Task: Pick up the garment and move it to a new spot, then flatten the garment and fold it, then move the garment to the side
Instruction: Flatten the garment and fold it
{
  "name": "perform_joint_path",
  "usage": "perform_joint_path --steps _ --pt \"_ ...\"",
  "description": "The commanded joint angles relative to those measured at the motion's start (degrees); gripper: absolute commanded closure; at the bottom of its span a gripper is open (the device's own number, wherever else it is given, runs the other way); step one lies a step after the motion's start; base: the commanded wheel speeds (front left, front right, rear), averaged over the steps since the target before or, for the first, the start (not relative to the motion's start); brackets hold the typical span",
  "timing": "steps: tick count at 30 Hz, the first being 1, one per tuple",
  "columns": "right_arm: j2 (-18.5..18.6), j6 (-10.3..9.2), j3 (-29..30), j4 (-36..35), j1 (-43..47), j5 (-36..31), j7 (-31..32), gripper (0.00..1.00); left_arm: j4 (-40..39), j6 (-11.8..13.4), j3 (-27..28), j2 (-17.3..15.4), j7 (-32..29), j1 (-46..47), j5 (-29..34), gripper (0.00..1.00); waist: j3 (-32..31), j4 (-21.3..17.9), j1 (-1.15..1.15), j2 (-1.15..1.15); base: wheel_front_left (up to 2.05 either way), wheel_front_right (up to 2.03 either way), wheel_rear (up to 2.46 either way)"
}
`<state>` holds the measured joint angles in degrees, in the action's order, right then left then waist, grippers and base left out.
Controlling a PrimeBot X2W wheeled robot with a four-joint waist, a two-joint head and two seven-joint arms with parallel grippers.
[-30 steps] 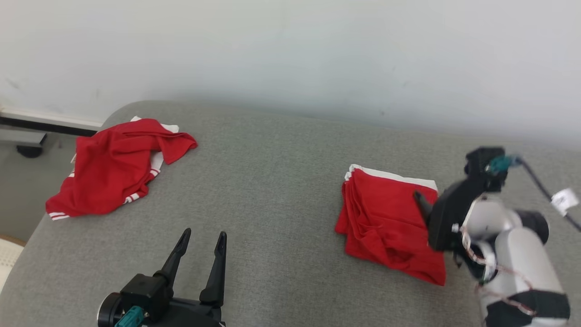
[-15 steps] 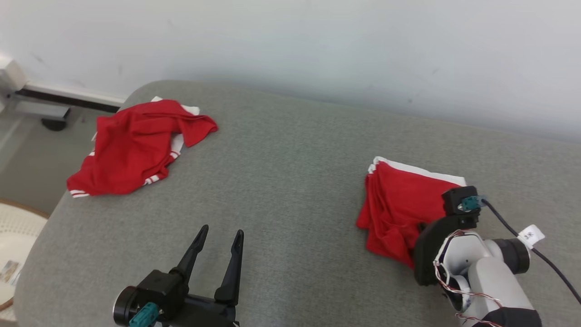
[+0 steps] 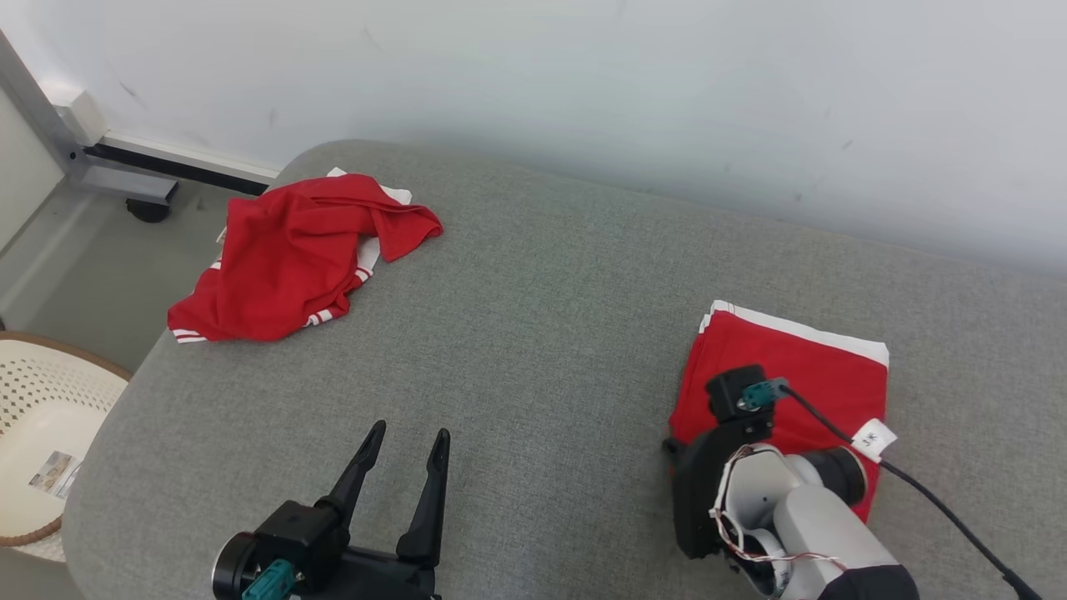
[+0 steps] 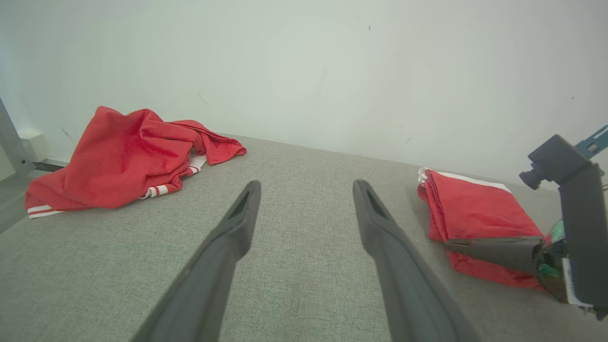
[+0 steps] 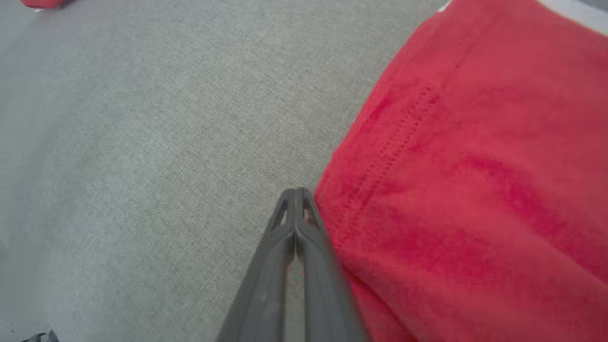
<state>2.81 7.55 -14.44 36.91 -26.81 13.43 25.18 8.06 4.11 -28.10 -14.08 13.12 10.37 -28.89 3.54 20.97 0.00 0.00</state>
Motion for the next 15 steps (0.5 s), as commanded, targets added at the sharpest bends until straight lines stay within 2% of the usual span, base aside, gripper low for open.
perform_joint_path --steps 1,8,9,10,11,12,15 --pt "0.0 -0.13 -1.5 0.1 0.0 0.9 0.0 1.0 0.0 0.3 0.0 0.0 0.5 -0.7 -0.8 0.0 -0.3 -0.3 0.0 0.0 0.0 0.0 0.0" --pt "0.0 -0.13 -8.1 -3.2 -0.4 6.1 0.1 1.0 -0.1 0.8 0.4 -0.4 0.5 -0.9 -1.1 0.0 -1.6 -2.2 0.0 0.0 0.0 0.0 0.0" --pt "0.0 -0.13 -8.2 -4.2 -0.8 6.3 -0.5 0.96 -0.2 1.0 0.6 -0.6 0.6 -0.9 -1.2 0.0 -1.7 -2.6 0.0 0.0 0.0 0.0 0.0" --pt "0.0 -0.13 -7.9 -5.1 -1.0 6.2 -1.3 0.66 -0.3 1.1 0.8 -0.8 0.6 -1.0 -1.3 0.0 -1.9 -3.1 0.0 0.0 0.0 0.0 0.0" --pt "0.0 -0.13 -7.4 -6.1 -0.9 5.8 -2.1 0.19 -0.3 1.2 1.1 -1.0 0.7 -1.2 -1.3 0.0 -2.2 -3.6 0.0 0.0 0.0 0.0 0.0" --pt "0.0 -0.13 -6.9 -6.9 -0.6 5.1 -2.8 0.0 -0.3 1.4 1.4 -1.2 0.6 -1.5 -1.2 0.0 -2.5 -4.2 0.0 0.0 0.0 0.0 0.0" --pt "0.0 -0.13 -4.3 -10.5 1.3 2.8 -4.7 0.0 -0.6 2.0 2.3 -1.8 0.9 -2.2 -1.4 0.0 -3.3 -6.1 0.0 0.0 0.0 0.0 0.0"
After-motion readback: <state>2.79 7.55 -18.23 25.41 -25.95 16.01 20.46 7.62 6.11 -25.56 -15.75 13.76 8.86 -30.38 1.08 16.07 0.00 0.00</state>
